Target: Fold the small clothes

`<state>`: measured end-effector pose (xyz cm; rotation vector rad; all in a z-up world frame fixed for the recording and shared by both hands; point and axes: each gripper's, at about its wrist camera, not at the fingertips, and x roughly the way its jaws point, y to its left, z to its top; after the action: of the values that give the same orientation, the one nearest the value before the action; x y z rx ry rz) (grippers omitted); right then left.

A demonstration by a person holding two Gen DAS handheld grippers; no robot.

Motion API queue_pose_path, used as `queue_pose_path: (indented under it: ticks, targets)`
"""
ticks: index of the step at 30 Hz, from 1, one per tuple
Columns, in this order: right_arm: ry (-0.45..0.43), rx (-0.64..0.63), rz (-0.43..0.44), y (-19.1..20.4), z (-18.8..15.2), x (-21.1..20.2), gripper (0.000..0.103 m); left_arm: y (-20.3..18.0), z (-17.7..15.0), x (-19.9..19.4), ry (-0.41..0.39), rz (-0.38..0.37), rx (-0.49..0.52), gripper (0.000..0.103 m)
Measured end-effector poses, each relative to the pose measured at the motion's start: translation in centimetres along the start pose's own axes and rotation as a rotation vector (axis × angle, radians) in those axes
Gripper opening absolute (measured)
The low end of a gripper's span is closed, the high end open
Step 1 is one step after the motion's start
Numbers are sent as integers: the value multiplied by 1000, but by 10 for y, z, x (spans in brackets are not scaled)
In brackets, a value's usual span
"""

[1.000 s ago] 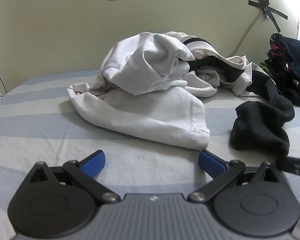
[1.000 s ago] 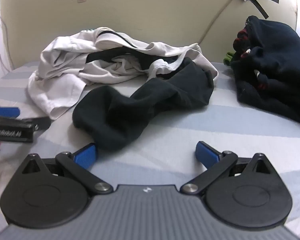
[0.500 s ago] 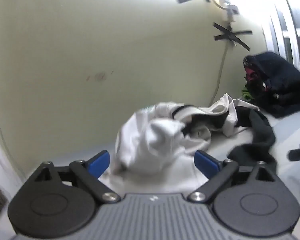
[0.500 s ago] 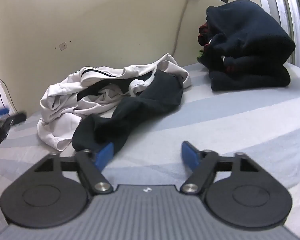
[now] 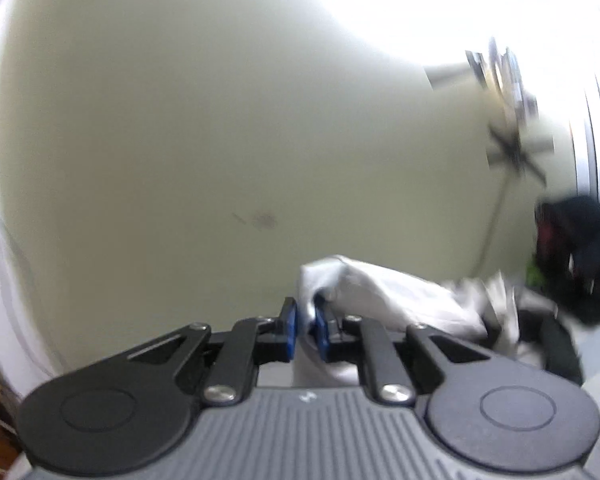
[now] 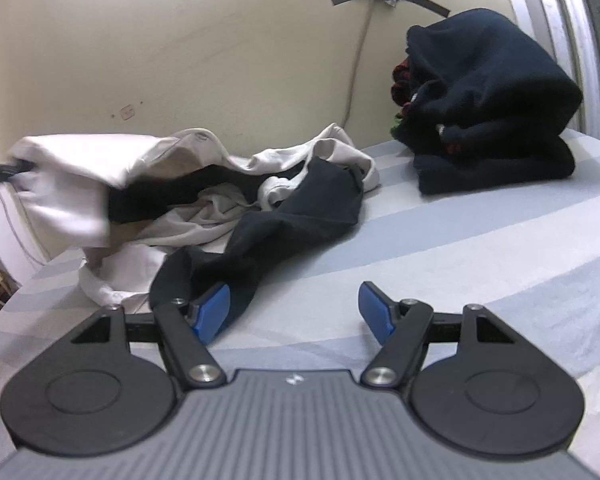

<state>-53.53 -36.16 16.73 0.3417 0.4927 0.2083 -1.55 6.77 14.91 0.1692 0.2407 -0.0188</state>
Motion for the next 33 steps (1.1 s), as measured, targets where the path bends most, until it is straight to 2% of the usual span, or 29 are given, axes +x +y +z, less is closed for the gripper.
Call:
queue_pose_path:
  ticks: [3, 5, 6, 7, 9, 12, 16, 19, 22, 24, 25, 27, 28, 29, 31, 32, 33]
  targets:
    - [-13, -13, 80, -1, 9, -4, 72, 40, -2, -44, -29, 38, -24, 9]
    - [-31, -102, 93, 10, 21, -5, 72, 60, -7, -62, -22, 94, -25, 7]
    - [-45, -163, 89, 18, 27, -5, 72, 69, -10, -68, -13, 110, -38, 7]
    - [-58, -236, 84, 27, 31, -4, 72, 78, -14, -91, -17, 118, -51, 7]
    - [-68, -408, 65, 47, 33, 1, 72, 94, -17, -99, -12, 132, -97, 7]
    - [-64, -685, 4, 72, 17, 9, 72, 113, -23, -119, -30, 173, -137, 7]
    - [-57, -882, -3, 86, -7, 6, 72, 124, -23, -121, -41, 174, -158, 7]
    - [-92, -990, -36, 98, -22, 4, 72, 130, -25, -131, -64, 175, -155, 7]
    - [-85, -1016, -1, 110, -24, 12, 73, 134, -13, -142, -92, 157, -166, 7]
    - [-101, -1081, 1, 118, -32, 19, 78, 129, -11, -153, -119, 161, -158, 7]
    - [-117, -1124, -4, 121, -37, 23, 78, 128, -7, -159, -139, 176, -149, 2]
    - [-148, -1178, -14, 129, -44, 29, 79, 127, 3, -176, -219, 260, -110, 3]
    - [-161, -1184, -19, 133, -44, 32, 79, 128, 8, -184, -245, 274, -108, 3]
    - [-167, -1181, -15, 135, -42, 36, 77, 131, 12, -192, -265, 272, -118, 3]
    - [-151, -1184, -26, 136, -37, 48, 61, 135, 18, -200, -265, 251, -127, 3]
    - [-128, -1185, -43, 135, -35, 54, 48, 133, 18, -200, -251, 247, -119, 3]
    - [-111, -1170, -46, 132, -31, 56, 45, 130, 15, -199, -230, 241, -102, 3]
